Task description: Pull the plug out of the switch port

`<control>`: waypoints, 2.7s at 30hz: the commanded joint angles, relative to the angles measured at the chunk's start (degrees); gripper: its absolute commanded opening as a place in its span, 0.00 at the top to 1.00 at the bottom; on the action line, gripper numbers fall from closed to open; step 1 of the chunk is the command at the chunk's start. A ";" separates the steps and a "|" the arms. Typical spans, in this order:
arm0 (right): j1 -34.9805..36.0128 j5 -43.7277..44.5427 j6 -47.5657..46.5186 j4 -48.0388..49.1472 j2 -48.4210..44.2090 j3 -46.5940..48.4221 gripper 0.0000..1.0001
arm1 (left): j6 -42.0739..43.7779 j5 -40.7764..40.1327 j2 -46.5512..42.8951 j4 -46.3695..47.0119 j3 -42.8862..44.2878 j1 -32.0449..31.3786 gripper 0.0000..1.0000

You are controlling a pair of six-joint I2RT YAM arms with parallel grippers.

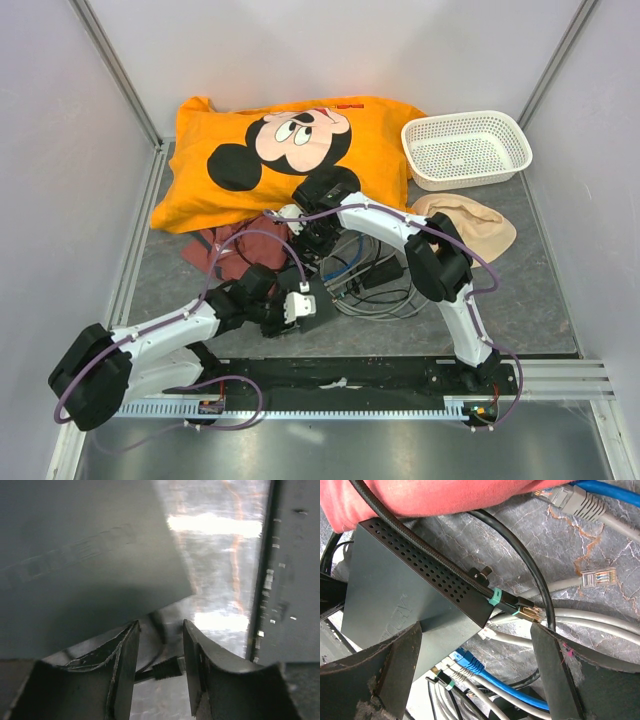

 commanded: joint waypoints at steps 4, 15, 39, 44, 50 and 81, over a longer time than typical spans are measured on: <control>0.01 6.35 -1.31 2.09 1.84 -0.29 0.02 | -9.38 -10.09 -0.04 1.91 7.39 -0.52 0.52; 0.01 6.17 -0.52 2.00 2.28 1.37 0.02 | -11.05 -15.36 4.26 1.29 9.41 -5.53 0.60; -0.17 6.88 0.28 1.56 5.00 6.30 0.02 | -25.20 -26.18 8.04 -0.99 15.39 -8.87 0.63; -0.17 8.55 -0.25 1.47 5.00 7.17 0.02 | -24.50 -24.61 8.92 -1.52 15.74 -9.22 0.63; -0.25 8.81 -0.60 1.39 5.00 7.35 0.02 | -24.76 -25.74 10.24 -1.79 16.18 -10.63 0.63; -2.19 7.05 0.19 0.51 4.57 6.39 0.02 | -26.36 -27.41 17.80 -3.98 20.32 -12.83 0.99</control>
